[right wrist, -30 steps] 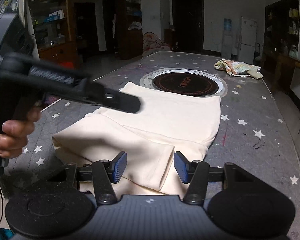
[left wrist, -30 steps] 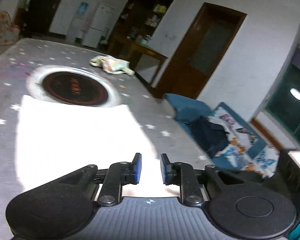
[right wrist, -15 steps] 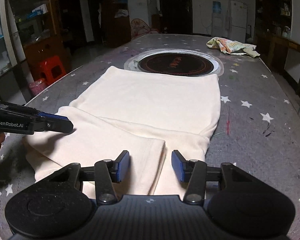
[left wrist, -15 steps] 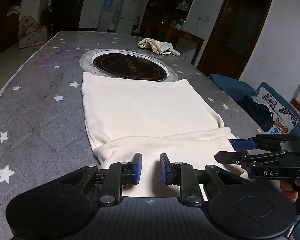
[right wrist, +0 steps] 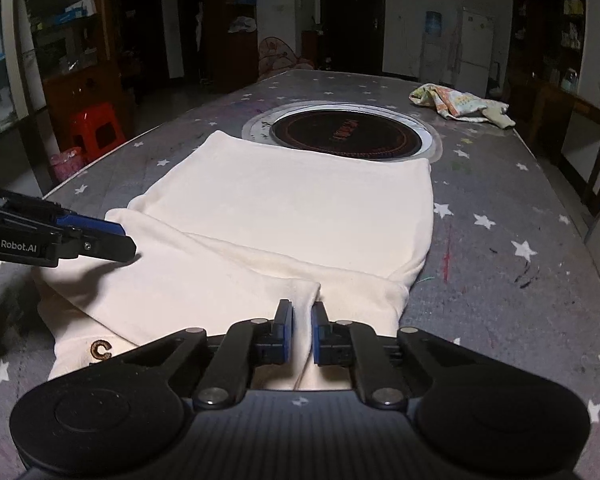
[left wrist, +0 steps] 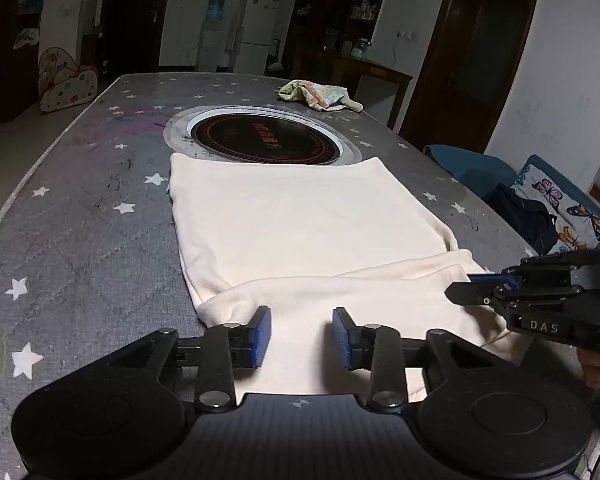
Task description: Fold clothes
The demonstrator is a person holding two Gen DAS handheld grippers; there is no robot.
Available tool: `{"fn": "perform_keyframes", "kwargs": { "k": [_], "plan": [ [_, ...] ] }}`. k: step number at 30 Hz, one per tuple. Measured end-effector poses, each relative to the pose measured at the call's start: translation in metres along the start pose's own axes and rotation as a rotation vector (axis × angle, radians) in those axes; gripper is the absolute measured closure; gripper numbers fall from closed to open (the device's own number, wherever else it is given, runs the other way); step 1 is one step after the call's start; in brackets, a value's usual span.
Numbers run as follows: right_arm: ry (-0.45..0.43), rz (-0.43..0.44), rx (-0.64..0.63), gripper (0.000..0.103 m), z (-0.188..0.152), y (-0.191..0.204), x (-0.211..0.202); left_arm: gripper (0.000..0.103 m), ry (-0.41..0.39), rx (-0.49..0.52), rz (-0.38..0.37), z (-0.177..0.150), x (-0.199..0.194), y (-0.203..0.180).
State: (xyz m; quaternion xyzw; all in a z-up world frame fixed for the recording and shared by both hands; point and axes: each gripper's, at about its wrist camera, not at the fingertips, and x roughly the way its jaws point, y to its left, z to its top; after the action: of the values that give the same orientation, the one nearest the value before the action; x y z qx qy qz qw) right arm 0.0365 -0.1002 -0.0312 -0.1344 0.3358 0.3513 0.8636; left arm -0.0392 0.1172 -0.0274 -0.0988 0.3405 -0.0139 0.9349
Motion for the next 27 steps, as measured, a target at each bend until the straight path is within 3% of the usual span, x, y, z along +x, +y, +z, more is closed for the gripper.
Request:
{"fn": "perform_keyframes", "kwargs": {
  "k": [2, 5, 10, 14, 19, 22, 24, 27],
  "plan": [
    [-0.005, -0.016, -0.023, 0.091, 0.003, 0.002, -0.004, 0.058, -0.006, 0.016, 0.011, 0.000, -0.003, -0.002],
    [-0.043, -0.019, -0.056, 0.078, 0.006, 0.009, -0.016, 0.056, -0.014, 0.028, 0.022, 0.001, -0.007, -0.004],
    [-0.052, 0.039, -0.088, 0.074, 0.004, 0.024, -0.023, 0.054, -0.010, 0.064, 0.059, -0.003, -0.012, -0.009],
    [-0.037, 0.066, -0.112, 0.064, -0.004, 0.035, -0.021, 0.051, 0.001, 0.091, 0.100, -0.008, -0.015, -0.012],
    [-0.003, 0.056, -0.109, 0.062, -0.012, 0.036, -0.015, 0.045, 0.027, 0.119, 0.147, -0.016, -0.016, -0.014],
    [-0.016, 0.049, -0.107, 0.056, -0.010, 0.036, -0.022, 0.039, 0.033, 0.125, 0.164, -0.019, -0.017, -0.015],
    [-0.028, 0.048, -0.108, 0.046, -0.009, 0.036, -0.026, 0.036, 0.032, 0.127, 0.170, -0.020, -0.019, -0.015],
    [-0.032, 0.045, -0.106, 0.044, -0.010, 0.036, -0.029, 0.033, 0.037, 0.128, 0.179, -0.023, -0.019, -0.016]
  ]
}}
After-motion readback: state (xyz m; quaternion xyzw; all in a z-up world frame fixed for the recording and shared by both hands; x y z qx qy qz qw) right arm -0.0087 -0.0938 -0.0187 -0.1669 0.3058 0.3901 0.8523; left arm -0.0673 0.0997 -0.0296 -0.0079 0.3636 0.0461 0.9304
